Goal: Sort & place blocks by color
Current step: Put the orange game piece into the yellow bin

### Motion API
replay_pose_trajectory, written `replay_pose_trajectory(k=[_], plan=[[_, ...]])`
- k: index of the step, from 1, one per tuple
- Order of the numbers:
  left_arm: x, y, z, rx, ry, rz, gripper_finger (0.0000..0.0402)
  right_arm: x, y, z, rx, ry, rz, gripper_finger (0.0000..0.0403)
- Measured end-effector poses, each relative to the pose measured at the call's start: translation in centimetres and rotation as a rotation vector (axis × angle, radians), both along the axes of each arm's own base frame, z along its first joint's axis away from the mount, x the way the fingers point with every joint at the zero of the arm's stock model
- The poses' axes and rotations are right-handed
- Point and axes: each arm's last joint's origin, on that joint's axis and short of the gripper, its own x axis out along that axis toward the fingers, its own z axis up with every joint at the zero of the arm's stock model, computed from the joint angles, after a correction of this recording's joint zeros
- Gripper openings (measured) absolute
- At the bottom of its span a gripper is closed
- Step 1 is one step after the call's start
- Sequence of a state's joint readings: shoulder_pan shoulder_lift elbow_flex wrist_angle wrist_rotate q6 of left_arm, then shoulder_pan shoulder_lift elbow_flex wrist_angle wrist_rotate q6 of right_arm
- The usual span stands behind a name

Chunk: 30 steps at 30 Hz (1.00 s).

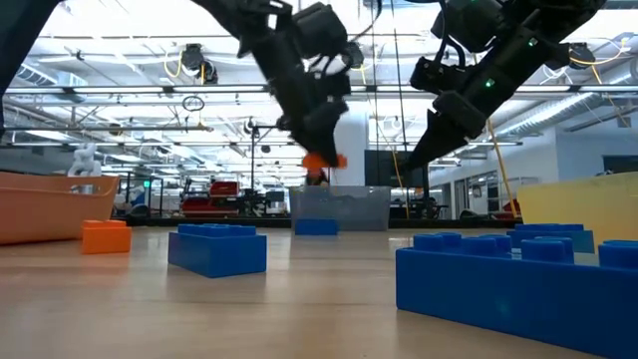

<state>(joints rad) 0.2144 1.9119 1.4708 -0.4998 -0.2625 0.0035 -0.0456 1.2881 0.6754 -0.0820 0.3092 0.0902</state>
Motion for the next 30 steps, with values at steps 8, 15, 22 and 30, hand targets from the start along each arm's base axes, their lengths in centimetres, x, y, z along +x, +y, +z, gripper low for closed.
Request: replay_pose_trajectory(k=[8, 15, 22, 30], plan=[[-1.2, 6.0, 1.6, 0.063, -0.017, 0.076, 0.0140, 0.0, 0.0, 0.0, 0.017, -0.011, -0.015, 0.0311], [-1.4, 6.3, 1.4, -0.005, -0.026, 0.051, 0.0140, -0.1, 0.0, -0.1, 0.018, 0.000, -0.016, 0.0311], [0.2, 2.6, 1.6, -0.112, -0.096, -0.133, 0.0140, -0.2, -0.3, 0.6, -0.136, 0.010, -0.025, 0.0311], [1.5, -1.9, 1.9, -0.283, -0.176, -0.367, 0.0140, -0.2, 0.9, 1.1, -0.511, 0.176, 0.284, 0.0311]])
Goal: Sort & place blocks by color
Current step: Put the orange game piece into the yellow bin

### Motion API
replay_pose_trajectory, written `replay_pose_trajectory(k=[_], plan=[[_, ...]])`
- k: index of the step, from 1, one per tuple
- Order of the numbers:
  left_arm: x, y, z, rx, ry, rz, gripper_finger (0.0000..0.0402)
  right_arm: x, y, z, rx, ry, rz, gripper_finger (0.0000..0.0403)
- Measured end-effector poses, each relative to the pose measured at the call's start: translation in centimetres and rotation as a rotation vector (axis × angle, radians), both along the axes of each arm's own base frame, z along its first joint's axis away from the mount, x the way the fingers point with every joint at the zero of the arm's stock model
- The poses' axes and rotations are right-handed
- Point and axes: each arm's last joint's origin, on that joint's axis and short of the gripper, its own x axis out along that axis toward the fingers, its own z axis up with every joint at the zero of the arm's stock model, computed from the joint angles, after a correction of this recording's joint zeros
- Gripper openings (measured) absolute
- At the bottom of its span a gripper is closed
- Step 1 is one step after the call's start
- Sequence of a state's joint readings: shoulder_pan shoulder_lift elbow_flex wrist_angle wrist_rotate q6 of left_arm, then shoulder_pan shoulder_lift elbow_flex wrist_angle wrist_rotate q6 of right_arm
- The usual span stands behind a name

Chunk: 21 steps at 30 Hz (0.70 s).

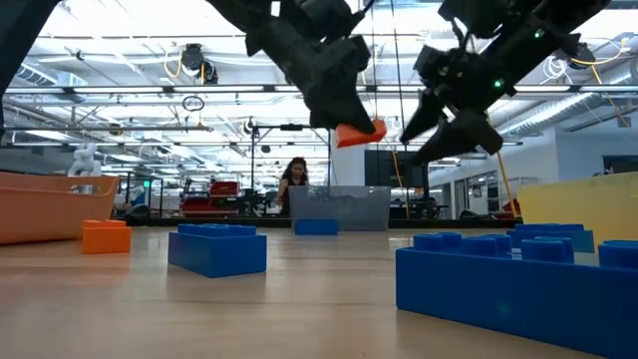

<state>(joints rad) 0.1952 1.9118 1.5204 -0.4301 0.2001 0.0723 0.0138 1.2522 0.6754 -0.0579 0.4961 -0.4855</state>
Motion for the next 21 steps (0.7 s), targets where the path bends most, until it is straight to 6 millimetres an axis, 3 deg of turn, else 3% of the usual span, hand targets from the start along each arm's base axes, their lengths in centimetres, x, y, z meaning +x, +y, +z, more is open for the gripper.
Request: replay_pose_trajectory(k=[9, 15, 21], plan=[[0.5, -1.1, 0.3, -0.072, -0.053, -0.072, 0.0140, 1.2, 2.7, 1.8, -0.246, -0.081, 0.281, 0.0311], [0.4, -1.1, 0.3, -0.075, -0.053, -0.074, 0.0140, 1.3, 3.3, 2.0, -0.250, -0.102, 0.324, 0.0305], [0.5, -1.2, 0.4, -0.089, -0.058, -0.090, 0.0140, 1.0, 3.5, 1.3, -0.231, -0.082, 0.414, 0.0270]])
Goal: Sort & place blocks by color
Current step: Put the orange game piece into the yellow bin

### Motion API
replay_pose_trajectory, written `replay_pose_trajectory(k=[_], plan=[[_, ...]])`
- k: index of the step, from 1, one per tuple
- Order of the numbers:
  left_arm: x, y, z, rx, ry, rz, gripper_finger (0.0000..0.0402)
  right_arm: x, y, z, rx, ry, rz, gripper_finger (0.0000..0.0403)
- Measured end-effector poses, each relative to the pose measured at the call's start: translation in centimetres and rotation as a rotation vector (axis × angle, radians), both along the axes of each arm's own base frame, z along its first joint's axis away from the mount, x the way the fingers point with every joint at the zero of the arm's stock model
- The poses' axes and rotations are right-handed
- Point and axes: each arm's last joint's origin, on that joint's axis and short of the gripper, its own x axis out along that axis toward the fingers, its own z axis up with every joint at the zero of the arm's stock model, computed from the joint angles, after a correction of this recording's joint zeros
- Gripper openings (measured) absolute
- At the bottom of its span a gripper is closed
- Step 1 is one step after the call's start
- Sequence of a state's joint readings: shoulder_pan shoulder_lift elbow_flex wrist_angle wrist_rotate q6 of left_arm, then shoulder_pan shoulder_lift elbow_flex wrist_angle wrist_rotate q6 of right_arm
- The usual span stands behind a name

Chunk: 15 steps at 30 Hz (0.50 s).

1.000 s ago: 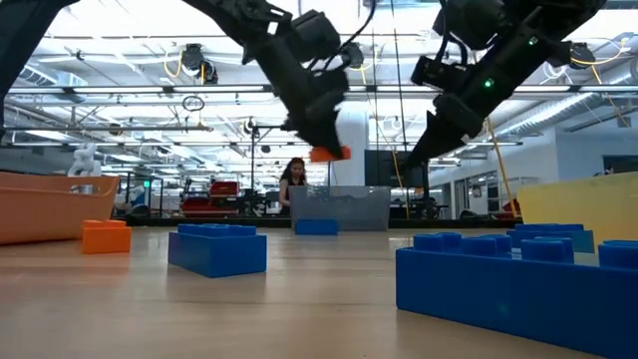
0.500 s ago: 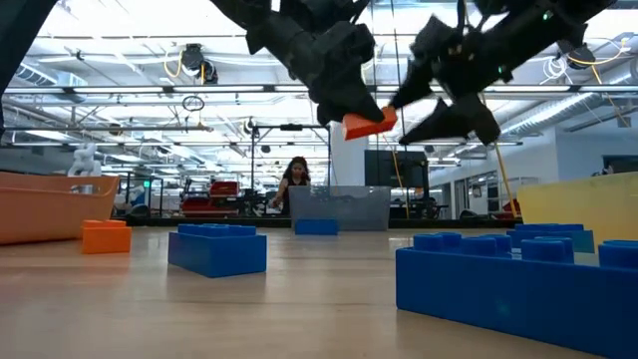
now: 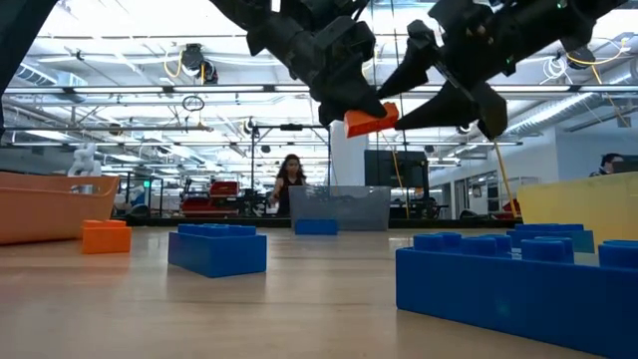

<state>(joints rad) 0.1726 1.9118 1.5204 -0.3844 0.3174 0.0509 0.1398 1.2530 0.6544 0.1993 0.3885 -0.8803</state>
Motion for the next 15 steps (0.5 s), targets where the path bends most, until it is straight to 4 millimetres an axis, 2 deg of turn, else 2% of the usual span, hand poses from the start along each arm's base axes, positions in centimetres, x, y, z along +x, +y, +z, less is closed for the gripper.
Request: replay_pose_trajectory(k=[10, 15], plan=[[0.3, -0.2, 0.3, -0.016, -0.039, -0.016, 0.0140, -0.4, -0.1, -0.9, 0.005, -0.024, -0.004, 0.0215], [0.3, -0.3, 0.3, -0.025, -0.039, -0.011, 0.0140, -0.6, -0.1, -1.2, 0.010, -0.072, -0.002, 0.0169]])
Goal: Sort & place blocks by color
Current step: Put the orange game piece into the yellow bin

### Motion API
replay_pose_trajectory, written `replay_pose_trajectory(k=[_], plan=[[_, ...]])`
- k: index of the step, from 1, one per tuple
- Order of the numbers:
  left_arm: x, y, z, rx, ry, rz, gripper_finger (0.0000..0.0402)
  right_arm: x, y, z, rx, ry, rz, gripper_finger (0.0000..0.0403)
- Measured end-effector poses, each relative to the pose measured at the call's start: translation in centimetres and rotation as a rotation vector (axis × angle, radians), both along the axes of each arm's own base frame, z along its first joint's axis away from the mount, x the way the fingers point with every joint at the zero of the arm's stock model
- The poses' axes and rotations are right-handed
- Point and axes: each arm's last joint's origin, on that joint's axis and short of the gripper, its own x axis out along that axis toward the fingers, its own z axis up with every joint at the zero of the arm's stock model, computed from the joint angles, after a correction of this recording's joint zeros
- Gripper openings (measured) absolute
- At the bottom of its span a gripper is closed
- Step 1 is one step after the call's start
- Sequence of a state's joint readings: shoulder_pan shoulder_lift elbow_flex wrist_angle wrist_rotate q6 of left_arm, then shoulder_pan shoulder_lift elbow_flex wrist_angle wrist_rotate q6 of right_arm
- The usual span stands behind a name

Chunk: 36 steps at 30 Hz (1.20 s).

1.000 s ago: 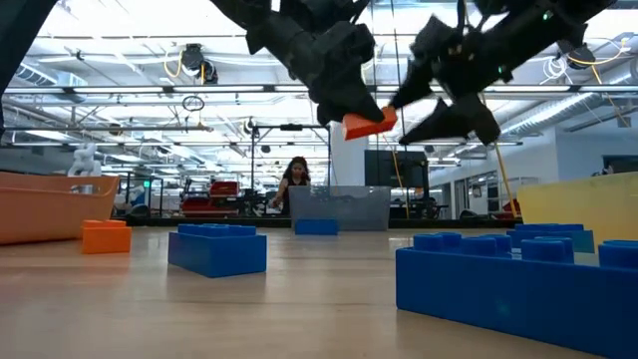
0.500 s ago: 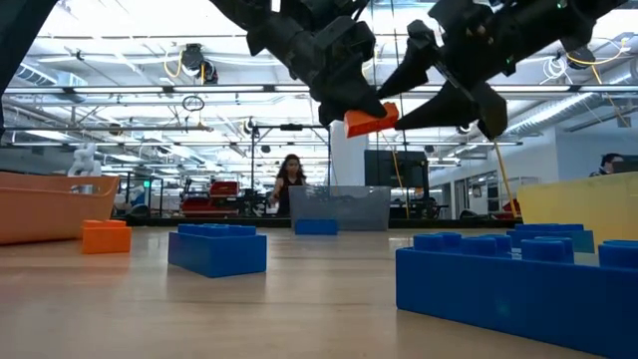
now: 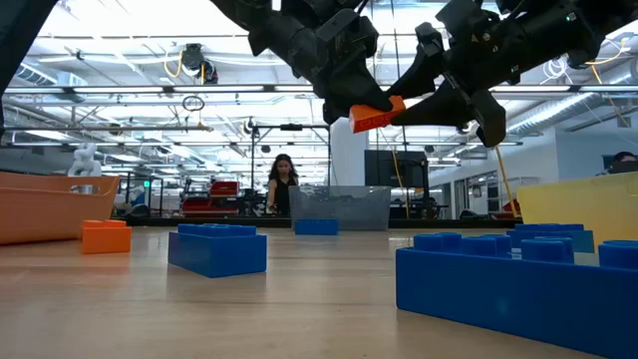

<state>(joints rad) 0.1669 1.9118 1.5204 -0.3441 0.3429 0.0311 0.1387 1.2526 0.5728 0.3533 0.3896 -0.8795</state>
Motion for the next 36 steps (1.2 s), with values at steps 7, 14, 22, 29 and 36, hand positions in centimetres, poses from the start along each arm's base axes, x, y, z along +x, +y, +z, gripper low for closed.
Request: replay_pose_trajectory(k=[7, 14, 22, 29, 36], plan=[[0.0, 0.0, -0.1, -0.013, 0.005, 0.001, 0.0140, 0.0, 0.1, -0.1, 0.029, -0.003, 0.016, 0.0086], [0.0, -0.1, -0.1, -0.015, 0.009, -0.002, 0.0140, 0.0, 0.1, -0.1, 0.046, -0.003, 0.029, 0.0086], [0.0, -0.1, -0.1, -0.019, 0.011, 0.005, 0.0146, -0.1, 0.1, -0.2, 0.073, 0.005, 0.022, 0.0086], [0.0, 0.1, 0.4, 0.034, -0.011, 0.045, 0.0226, -0.4, 0.2, -1.1, 0.103, 0.082, 0.025, 0.0086], [-0.1, 0.1, 0.1, 0.062, 0.016, 0.044, 0.0254, -1.1, -0.1, -1.9, 0.096, 0.164, -0.082, 0.0086]])
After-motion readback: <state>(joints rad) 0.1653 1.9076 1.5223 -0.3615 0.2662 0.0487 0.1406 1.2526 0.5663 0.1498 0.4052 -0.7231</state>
